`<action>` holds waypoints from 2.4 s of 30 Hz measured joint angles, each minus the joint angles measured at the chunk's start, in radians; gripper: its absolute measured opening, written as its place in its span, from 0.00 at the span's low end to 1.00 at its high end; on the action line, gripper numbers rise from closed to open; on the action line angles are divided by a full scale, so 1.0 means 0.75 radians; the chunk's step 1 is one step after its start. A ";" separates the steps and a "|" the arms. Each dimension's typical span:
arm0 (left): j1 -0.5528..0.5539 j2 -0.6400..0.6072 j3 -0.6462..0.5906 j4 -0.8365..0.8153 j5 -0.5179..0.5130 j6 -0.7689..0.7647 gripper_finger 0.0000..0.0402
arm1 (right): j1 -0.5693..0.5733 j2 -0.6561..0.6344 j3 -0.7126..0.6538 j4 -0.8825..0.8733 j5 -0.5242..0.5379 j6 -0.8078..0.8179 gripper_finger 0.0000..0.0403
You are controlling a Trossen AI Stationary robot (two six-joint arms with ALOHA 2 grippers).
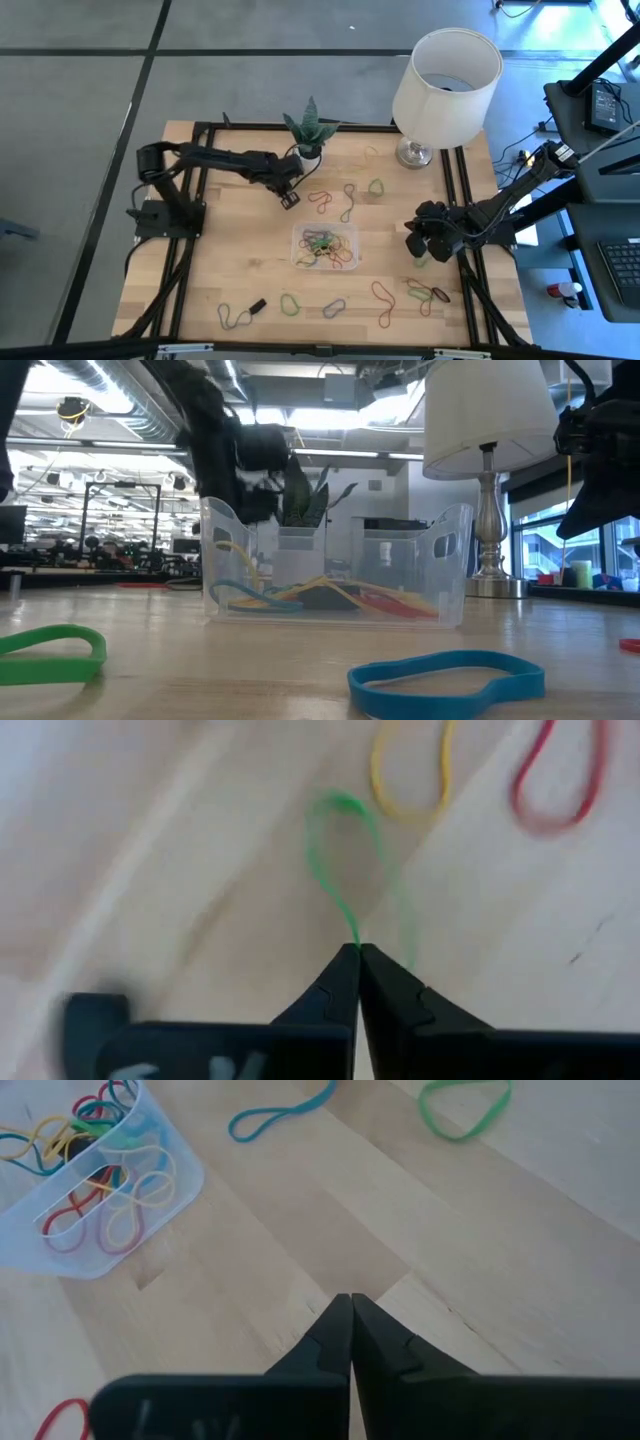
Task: Pick and place rubber bands into bin
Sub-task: Put the green rubber band into the transparent bin, then put the red rubber band into the transparent bin
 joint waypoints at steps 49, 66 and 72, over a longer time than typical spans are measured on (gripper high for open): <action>-0.648 0.436 0.683 0.114 0.240 -0.055 0.00 | 0.002 0.000 0.000 0.002 -0.027 -0.027 0.02; -0.647 0.456 0.689 0.171 0.333 -0.062 0.24 | 0.002 0.000 -0.001 0.001 -0.041 -0.023 0.02; -0.610 0.350 0.688 0.141 0.295 -0.103 0.27 | 0.002 0.000 0.000 0.010 -0.041 -0.023 0.02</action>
